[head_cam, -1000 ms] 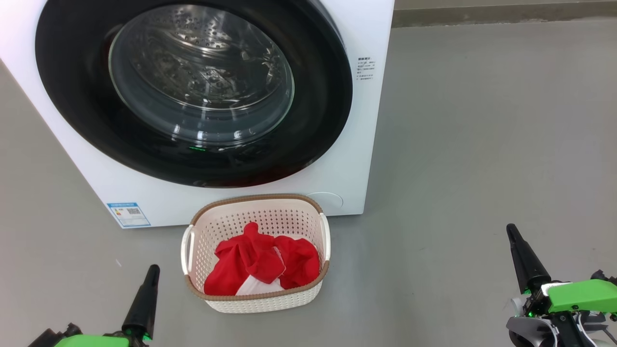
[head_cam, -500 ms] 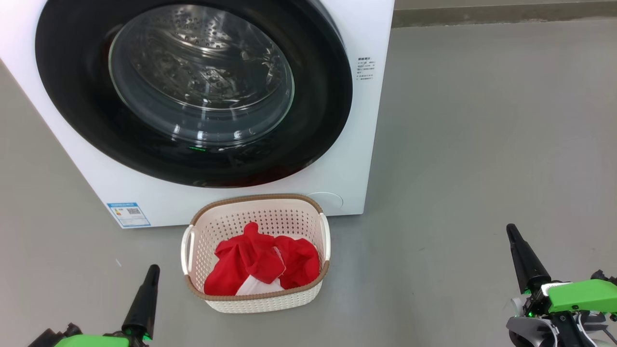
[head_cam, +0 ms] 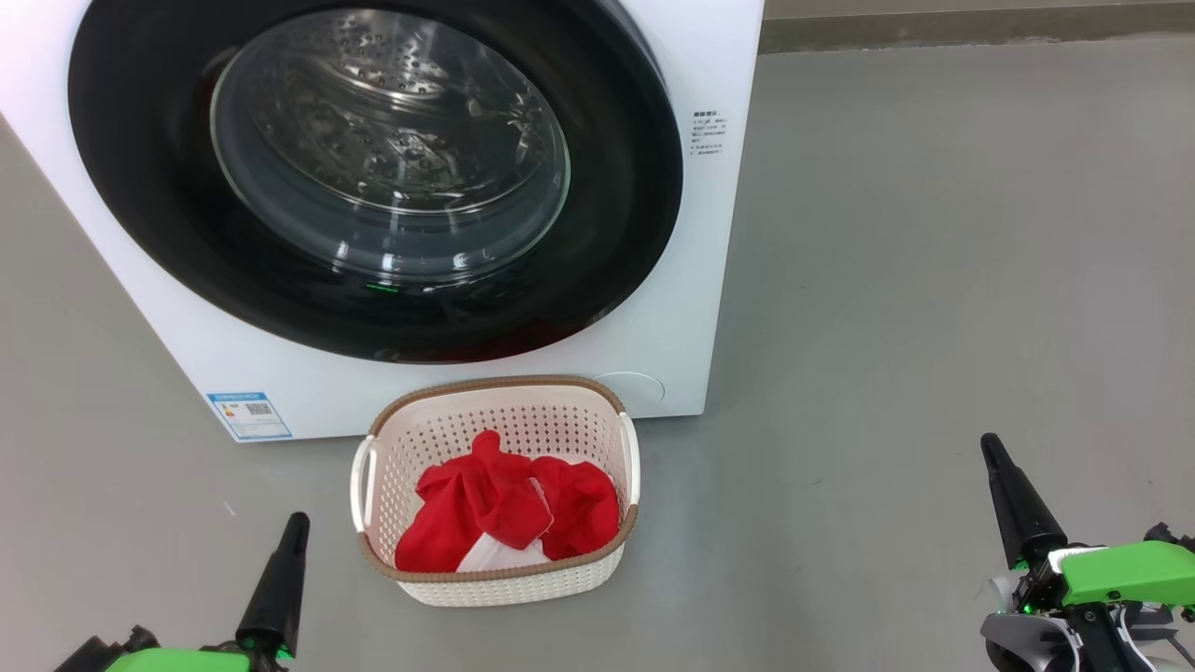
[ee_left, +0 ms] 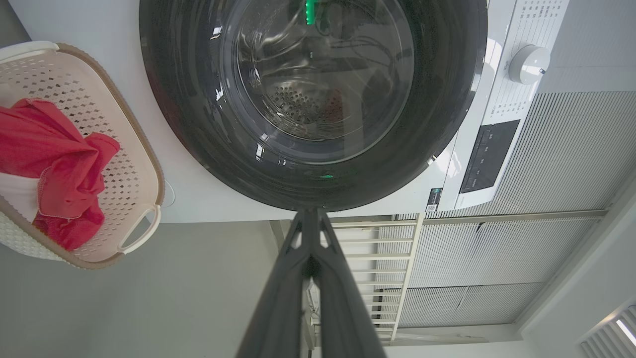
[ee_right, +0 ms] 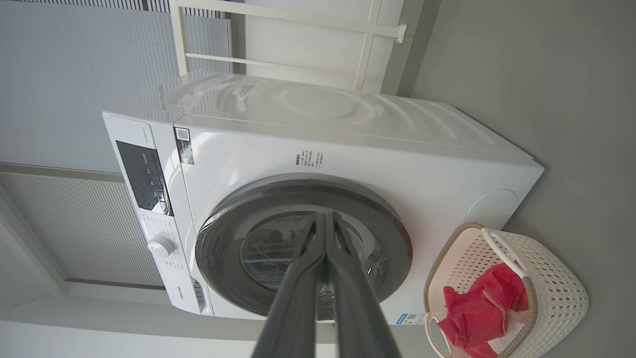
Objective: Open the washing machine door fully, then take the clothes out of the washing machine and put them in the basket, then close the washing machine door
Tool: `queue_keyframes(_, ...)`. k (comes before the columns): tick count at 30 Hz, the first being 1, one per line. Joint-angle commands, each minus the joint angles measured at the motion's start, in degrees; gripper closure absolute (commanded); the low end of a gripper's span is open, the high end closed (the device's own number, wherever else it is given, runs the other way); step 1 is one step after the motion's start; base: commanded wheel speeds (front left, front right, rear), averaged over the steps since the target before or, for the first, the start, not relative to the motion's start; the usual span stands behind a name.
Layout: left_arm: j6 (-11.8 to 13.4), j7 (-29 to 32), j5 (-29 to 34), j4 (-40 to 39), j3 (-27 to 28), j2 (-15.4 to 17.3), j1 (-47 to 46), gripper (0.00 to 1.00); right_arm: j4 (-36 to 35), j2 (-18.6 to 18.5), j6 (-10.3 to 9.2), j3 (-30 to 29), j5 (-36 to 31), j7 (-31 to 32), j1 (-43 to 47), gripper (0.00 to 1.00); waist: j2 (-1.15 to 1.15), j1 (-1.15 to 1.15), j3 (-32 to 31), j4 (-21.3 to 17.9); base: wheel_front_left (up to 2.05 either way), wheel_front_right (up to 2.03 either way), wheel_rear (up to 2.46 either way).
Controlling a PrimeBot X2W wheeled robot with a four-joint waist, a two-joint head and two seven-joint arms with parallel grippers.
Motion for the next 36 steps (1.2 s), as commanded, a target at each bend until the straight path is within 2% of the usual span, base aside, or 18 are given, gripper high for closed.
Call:
queue_keyframes(1,-0.42,0.28,-0.37,-1.18,2.04,0.61,-2.29,1.00,-1.46,-0.87,-0.04,1.02,0.28,0.39,-2.44,1.00,0.00,0.00,0.00,0.00,0.00,0.00,0.00)
queue_keyframes(36,-0.42,0.27,-0.39,-1.19,2.02,0.61,-2.28,1.00,-1.46,-0.87,-0.04,1.02,0.27,0.40,-2.44,1.00,0.00,0.00,0.00,0.00,0.00,0.00,0.00)
